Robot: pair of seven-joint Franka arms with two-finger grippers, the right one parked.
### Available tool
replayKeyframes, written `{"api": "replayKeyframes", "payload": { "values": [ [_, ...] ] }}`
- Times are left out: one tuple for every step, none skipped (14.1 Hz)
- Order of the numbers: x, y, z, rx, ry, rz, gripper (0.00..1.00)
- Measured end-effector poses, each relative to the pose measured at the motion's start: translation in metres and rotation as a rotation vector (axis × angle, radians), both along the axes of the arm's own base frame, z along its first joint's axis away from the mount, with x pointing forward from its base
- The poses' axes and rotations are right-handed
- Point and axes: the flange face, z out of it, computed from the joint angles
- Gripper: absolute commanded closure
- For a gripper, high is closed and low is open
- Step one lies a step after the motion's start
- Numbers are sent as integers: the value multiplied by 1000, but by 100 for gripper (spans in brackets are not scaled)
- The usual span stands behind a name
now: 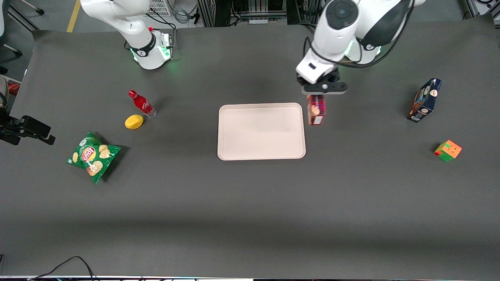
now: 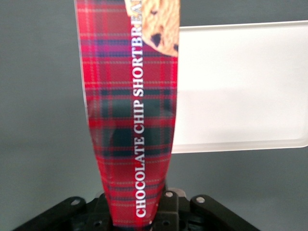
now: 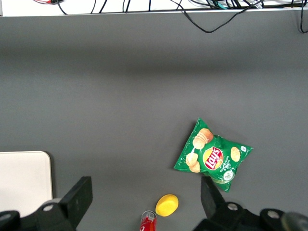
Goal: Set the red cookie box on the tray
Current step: 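Lift the cookie box upward with the left gripper, then carry the box over the white tray and lower it onto it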
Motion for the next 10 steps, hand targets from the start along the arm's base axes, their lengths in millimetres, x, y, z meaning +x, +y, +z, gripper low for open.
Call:
{"api": "replayKeyframes", "payload": {
  "values": [
    [2, -10, -12, -18, 2, 3, 96],
    [5, -19, -28, -30, 4, 6, 96],
    [9, -24, -44, -29, 3, -3, 96],
    [14, -27, -62, -20, 5, -16, 96],
    [20, -27, -79, -16, 7, -19, 96],
    [26, -29, -96, -19, 4, -16, 96],
    [30, -30, -112, -20, -1, -13, 96],
    [34, -33, -131, -24, -1, -3, 95],
    [36, -34, -145, -31, 1, 7, 95],
    [38, -36, -158, -41, 4, 18, 95]
  ]
}}
